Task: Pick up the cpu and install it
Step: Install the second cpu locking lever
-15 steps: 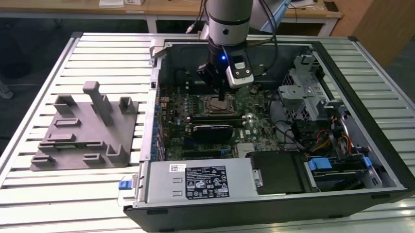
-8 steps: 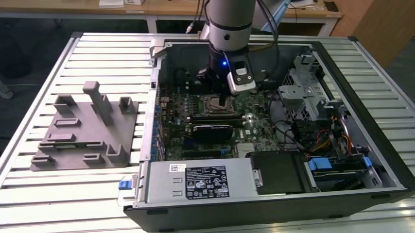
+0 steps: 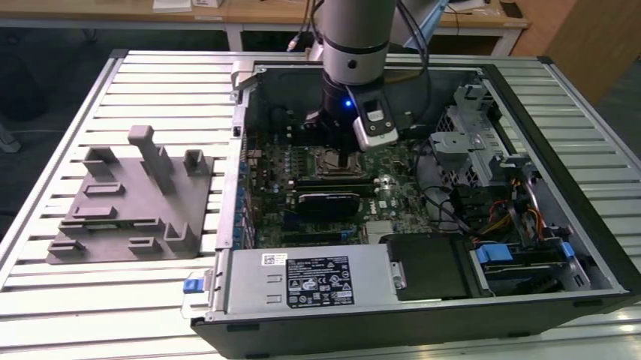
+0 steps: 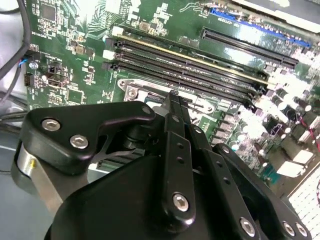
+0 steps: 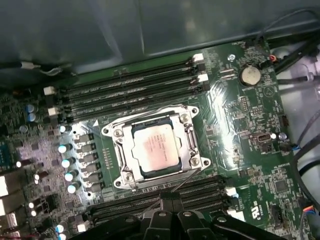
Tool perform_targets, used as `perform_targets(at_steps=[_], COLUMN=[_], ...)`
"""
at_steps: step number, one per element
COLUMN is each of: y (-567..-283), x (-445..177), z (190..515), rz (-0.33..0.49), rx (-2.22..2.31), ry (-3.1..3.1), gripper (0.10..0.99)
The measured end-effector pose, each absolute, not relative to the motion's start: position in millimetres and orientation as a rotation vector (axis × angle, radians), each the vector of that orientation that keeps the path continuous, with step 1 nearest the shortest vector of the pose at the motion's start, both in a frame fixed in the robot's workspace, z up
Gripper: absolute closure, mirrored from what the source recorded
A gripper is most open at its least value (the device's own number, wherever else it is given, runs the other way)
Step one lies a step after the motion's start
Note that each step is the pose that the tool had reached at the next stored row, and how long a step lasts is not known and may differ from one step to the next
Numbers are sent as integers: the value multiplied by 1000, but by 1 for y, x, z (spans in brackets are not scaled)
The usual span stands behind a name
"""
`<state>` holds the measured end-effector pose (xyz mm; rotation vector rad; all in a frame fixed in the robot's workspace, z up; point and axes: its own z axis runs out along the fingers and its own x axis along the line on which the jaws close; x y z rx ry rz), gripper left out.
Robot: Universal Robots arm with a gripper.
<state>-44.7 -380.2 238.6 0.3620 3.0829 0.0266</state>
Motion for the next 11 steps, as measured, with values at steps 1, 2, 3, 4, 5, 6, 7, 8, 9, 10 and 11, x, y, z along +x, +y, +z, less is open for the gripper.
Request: perform_targets(at_steps=[1,2,3,4,5,6,7,8,9,10,11], y=[-381,-381,-381,-382,-382,-382,-383,-383,-384,-384,-384], x=[-45,-45,-46,-47,-48,-49,-51,-52,-54,-55,-56], z=[238,237,236,235,234,233,232,231,230,229,228], rz=[27,27,27,28,28,28,28,28,28,28,28], rx=[350,339,331,324,317,313,309,307,304,303,301], ry=[3084,3086,3087,3087,3088,3088,3089,3089,3089,3090,3090], gripper=[980,980,980,980,980,980,980,980,980,980,980])
